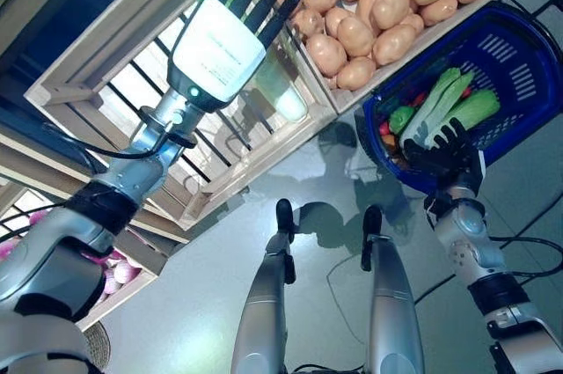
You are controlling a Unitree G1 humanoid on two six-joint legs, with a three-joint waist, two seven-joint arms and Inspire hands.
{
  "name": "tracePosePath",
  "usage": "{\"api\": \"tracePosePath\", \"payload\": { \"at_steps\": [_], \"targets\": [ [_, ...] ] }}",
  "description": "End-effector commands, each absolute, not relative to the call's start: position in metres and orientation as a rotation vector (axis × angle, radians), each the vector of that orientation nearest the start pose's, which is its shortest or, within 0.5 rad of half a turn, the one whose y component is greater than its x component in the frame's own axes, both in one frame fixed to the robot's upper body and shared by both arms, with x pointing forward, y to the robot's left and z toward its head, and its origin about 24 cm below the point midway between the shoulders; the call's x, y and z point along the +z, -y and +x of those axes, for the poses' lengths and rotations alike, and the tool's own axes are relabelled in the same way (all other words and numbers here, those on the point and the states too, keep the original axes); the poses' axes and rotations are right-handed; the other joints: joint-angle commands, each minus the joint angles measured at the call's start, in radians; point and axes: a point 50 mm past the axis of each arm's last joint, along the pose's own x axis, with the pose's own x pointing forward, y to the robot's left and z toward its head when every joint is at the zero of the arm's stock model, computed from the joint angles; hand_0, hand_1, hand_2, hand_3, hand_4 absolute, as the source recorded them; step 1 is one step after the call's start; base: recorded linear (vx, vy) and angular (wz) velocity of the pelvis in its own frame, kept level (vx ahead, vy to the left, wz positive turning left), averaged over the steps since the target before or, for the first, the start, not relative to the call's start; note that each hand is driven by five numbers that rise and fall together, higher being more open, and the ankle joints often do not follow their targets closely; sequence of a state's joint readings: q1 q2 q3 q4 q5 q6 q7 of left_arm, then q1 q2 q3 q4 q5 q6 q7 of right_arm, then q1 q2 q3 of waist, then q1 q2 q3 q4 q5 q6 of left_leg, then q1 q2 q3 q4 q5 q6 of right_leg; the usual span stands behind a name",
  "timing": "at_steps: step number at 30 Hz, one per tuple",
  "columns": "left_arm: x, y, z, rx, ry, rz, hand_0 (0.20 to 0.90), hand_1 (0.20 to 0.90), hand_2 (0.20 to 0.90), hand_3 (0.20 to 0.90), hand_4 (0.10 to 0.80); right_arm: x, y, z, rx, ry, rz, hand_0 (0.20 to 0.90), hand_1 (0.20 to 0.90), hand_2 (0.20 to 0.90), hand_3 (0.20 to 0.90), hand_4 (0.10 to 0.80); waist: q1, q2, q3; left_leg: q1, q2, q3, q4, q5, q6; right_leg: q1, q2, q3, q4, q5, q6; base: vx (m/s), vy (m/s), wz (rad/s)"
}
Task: Put vegetables into the basket
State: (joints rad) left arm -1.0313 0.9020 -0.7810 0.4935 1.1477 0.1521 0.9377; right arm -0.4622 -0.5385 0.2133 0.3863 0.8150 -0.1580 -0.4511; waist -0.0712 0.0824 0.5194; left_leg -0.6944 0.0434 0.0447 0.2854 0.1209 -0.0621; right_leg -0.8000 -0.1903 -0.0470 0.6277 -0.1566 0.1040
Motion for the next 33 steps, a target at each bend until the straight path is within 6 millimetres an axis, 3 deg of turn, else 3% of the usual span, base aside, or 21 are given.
{"api": "tracePosePath", "payload": {
  "at_steps": [1, 14, 19, 26, 33],
  "targets": [
    [0.324, -0.199, 0.341, 0.982, 1.480, 1.962, 0.900, 0.900, 0.900, 0.900, 0.800, 0.146, 0.224, 0.334, -0.277, 0.281, 0.299, 0.900, 0.900, 0.900, 0.900, 0.800, -0.022, -0.038, 0.001, -0.036, -0.041, 0.064, 0.144, -0.126, 0.062, 0.041, 0.079, -0.035, -0.108, 0.106, -0.088, -0.017, 0.019, -0.05],
    [0.305, -0.241, 0.338, 1.059, 1.244, 2.011, 0.900, 0.900, 0.900, 0.900, 0.800, 0.146, 0.237, 0.330, -0.294, 0.292, 0.286, 0.900, 0.900, 0.900, 0.900, 0.800, -0.013, -0.033, 0.001, -0.041, -0.045, 0.064, 0.122, -0.119, 0.056, 0.044, 0.075, -0.032, -0.144, 0.111, -0.081, -0.001, 0.002, -0.01],
    [0.299, -0.253, 0.326, 1.215, 1.343, 1.846, 0.900, 0.900, 0.900, 0.900, 0.800, 0.142, 0.233, 0.325, -0.305, 0.305, 0.292, 0.900, 0.900, 0.900, 0.900, 0.800, -0.002, -0.043, 0.001, -0.048, -0.043, 0.058, 0.116, -0.117, 0.054, 0.048, 0.067, -0.049, -0.162, 0.113, -0.081, 0.003, -0.068, 0.01],
    [0.297, -0.245, 0.306, 1.317, 1.519, 1.665, 0.900, 0.900, 0.900, 0.900, 0.800, 0.134, 0.225, 0.318, -0.335, 0.313, 0.325, 0.900, 0.900, 0.900, 0.900, 0.800, 0.025, -0.051, 0.001, -0.052, -0.055, 0.042, 0.114, -0.129, 0.059, 0.050, 0.064, -0.068, -0.167, 0.105, -0.081, 0.004, -0.076, 0.09],
    [0.286, -0.252, 0.297, 1.365, 1.453, 1.653, 0.900, 0.900, 0.900, 0.900, 0.800, 0.130, 0.226, 0.314, -0.355, 0.321, 0.348, 0.900, 0.900, 0.900, 0.900, 0.800, 0.044, -0.053, 0.001, -0.060, -0.059, 0.028, 0.163, -0.155, 0.062, 0.051, 0.061, -0.081, -0.117, 0.074, -0.090, -0.014, -0.042, 0.08]
  ]
}}
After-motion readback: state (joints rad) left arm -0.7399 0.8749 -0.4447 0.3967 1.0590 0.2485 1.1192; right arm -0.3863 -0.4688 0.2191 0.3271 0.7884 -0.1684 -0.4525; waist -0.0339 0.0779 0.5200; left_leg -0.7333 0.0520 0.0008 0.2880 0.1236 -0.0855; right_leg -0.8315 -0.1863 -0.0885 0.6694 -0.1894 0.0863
